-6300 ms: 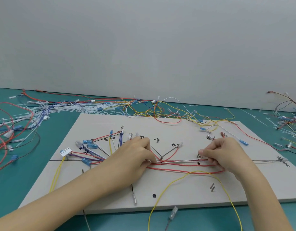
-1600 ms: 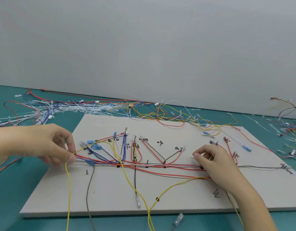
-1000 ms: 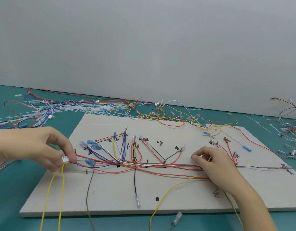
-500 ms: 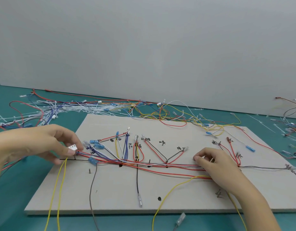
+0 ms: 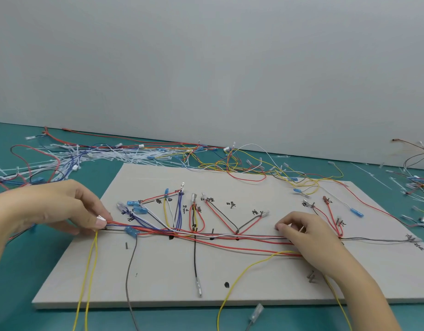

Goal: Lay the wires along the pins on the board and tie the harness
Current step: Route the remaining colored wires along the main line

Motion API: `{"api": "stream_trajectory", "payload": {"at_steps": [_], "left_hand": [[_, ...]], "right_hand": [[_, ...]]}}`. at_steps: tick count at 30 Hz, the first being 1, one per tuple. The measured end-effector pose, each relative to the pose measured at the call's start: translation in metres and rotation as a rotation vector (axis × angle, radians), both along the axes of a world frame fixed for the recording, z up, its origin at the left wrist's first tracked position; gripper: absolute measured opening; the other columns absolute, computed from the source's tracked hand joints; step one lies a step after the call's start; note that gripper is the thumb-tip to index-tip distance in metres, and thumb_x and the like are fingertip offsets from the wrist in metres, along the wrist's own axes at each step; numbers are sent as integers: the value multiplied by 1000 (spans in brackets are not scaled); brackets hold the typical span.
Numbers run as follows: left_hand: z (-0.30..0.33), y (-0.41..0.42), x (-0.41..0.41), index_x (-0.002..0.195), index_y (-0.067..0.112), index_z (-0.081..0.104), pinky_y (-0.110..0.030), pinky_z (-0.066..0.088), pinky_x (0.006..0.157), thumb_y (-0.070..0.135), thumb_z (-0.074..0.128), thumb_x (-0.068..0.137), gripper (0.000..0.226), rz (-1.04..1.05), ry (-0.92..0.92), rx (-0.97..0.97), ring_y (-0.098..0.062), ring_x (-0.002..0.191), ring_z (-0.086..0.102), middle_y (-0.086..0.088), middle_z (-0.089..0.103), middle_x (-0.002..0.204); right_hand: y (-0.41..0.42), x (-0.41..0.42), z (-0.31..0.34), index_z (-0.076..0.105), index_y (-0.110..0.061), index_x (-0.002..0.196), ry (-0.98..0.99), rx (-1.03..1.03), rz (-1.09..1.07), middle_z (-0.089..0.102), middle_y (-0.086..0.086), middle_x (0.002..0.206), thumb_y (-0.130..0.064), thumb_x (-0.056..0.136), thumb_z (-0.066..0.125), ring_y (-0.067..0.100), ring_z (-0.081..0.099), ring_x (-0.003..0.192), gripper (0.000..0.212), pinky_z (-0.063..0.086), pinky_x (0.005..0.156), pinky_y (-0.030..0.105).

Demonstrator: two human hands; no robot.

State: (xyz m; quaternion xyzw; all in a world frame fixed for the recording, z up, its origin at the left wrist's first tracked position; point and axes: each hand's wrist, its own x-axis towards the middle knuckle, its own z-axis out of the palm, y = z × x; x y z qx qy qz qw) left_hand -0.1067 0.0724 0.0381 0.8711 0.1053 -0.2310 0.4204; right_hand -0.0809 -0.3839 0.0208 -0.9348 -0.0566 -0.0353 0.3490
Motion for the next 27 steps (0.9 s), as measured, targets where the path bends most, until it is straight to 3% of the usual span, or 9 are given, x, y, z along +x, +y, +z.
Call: {"api": "stream_trajectory", "payload": {"at_steps": [3,9,11,14,21,25,27], "left_hand": [[2,-4,-2,89,23,79,-21,54,60,48,92,23,71,24,14,-18,-14,76,72,-8,75,89],[4,-3,-8,95,13,78,-21,55,58,47,98,21,84,47,44,-111,-23,79,73,-14,73,87],[5,-3,-7,93,13,79,-20,55,56,36,98,36,64,66,49,-96,-25,83,74,-13,74,88],[5,-5,-4,88,11,79,-20,54,54,6,78,75,15,125,32,-36,-28,83,74,-14,74,86],[6,-14,-5,79,6,79,-23,56,55,-6,67,82,18,212,17,42,-31,71,73,-18,73,77],[10,-24,-7,71,7,79,-39,56,82,-10,66,83,24,231,2,61,-28,60,70,-22,70,70],[12,-28,-10,69,6,79,-38,55,80,-11,65,83,26,232,-4,72,-29,59,68,-22,69,68]], "right_hand": [[-2,1,-2,69,-24,75,10,12,-6,46,-9,48,-21,91,62,2,42,46,17,29,50,25],[-4,2,-4,69,-25,75,18,21,-13,48,-13,47,-22,91,62,1,42,46,17,29,51,27],[-4,2,-4,68,-25,75,20,22,-12,48,-14,46,-22,91,62,1,42,46,17,29,51,27],[-5,2,-5,68,-25,75,23,25,-13,49,-13,47,-23,91,61,1,42,45,17,29,51,27],[-6,3,-5,68,-26,75,27,24,-14,50,-15,48,-24,91,61,0,43,46,17,29,51,26],[-6,3,-6,69,-24,75,33,64,-11,49,-13,48,-22,90,62,1,42,46,17,30,52,27],[-6,3,-6,69,-25,75,32,63,-11,49,-13,48,-22,90,62,1,42,46,17,30,52,27]]}}
